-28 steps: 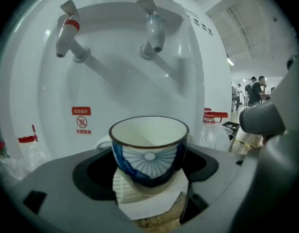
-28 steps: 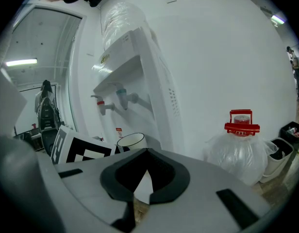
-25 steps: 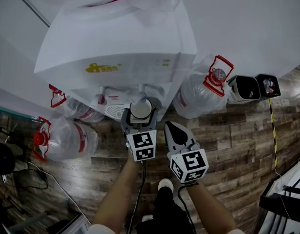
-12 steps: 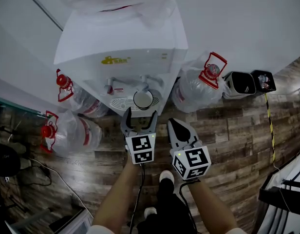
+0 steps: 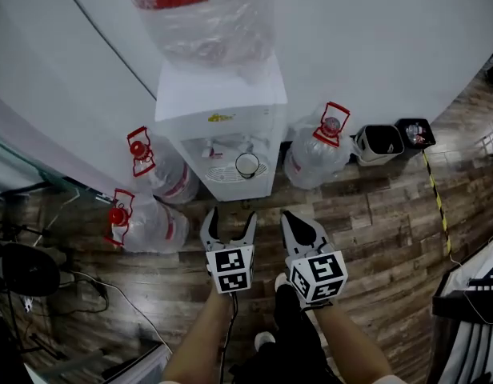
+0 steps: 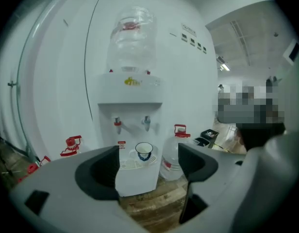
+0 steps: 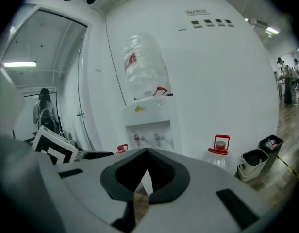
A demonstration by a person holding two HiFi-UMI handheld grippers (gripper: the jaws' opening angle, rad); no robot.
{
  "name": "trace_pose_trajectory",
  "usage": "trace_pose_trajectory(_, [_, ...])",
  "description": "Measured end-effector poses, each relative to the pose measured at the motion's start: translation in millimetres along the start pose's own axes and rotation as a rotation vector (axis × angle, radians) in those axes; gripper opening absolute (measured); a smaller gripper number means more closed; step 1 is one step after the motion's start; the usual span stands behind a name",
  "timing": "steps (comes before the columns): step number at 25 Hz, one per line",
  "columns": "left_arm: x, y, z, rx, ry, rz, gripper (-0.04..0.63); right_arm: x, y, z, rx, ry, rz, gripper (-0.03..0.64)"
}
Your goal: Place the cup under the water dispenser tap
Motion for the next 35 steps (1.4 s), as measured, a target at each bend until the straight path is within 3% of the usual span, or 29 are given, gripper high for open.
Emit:
trace_pose_trajectory(15, [135.6, 17.4, 238.5, -0.077, -0.08, -0.005, 0.396, 131.6, 123.9, 151.6, -0.055, -0.065, 0.015, 0.02])
trace_pose_trajectory(27, [168.0, 18.2, 382.9, -0.088, -0.099, 0.036, 0.235, 175.3, 212.3, 252.0, -0.01, -0.071, 0.016, 0.02])
trace_pose_trajectory(35, [162.7, -18.1, 472.2, -0.09, -0.104, 0.043, 0.161, 186.9, 248.3, 341.3, 0.029, -0.11, 0.05, 0.02])
Point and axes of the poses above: the fingertips, and each gripper's own axes: z backward along the fingers, y to its left, x out of its top, the point moved 4 cm from there along z, backward along the fingers, and after that the axes turned 14 degrees about x, right-handed, at the moved point
